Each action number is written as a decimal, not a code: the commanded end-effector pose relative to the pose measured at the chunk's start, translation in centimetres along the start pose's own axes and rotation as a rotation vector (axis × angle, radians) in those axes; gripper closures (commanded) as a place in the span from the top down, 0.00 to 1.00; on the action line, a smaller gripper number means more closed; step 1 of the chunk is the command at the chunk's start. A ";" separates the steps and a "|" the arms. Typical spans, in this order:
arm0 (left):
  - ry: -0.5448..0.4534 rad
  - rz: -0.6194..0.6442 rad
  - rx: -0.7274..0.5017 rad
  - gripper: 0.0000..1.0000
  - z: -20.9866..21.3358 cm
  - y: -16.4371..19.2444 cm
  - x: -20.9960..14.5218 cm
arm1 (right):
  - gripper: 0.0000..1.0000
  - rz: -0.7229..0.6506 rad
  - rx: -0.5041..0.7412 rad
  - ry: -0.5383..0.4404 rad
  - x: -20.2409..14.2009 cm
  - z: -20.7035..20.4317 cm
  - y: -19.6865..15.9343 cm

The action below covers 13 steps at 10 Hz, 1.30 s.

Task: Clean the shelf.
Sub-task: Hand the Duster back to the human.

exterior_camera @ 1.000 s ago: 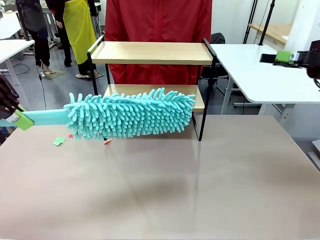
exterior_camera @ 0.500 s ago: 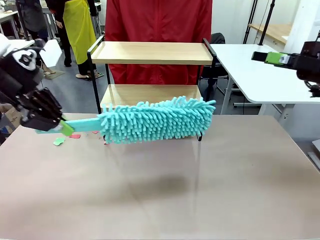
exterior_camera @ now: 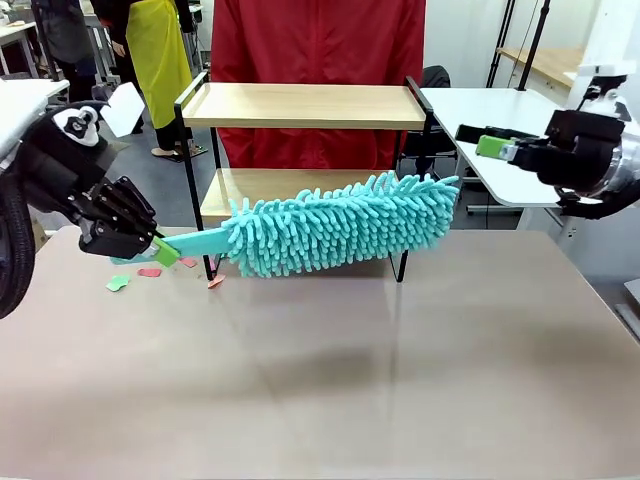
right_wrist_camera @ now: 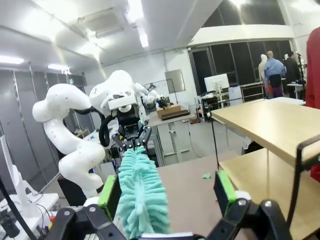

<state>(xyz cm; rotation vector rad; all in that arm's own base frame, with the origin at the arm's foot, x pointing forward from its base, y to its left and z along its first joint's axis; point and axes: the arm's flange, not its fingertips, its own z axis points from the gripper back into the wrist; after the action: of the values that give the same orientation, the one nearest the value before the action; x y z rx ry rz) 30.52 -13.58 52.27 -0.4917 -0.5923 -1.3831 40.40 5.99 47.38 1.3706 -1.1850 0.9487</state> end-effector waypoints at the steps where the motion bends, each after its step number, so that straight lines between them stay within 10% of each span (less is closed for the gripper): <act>1: 0.004 0.001 0.009 0.13 0.4 -0.2 0.1 | 1.00 0.081 0.008 -0.003 0.8 -0.5 2.2; 13: 0.004 0.001 0.009 0.13 0.4 -0.2 0.1 | 1.00 0.049 0.048 0.136 -5.4 -5.3 1.4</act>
<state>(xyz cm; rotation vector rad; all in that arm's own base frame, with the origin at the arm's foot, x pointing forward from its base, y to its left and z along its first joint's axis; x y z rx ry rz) 30.39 -13.40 52.42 -0.4606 -0.5765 -1.3789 37.72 11.58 43.59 1.3203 -1.0679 1.0940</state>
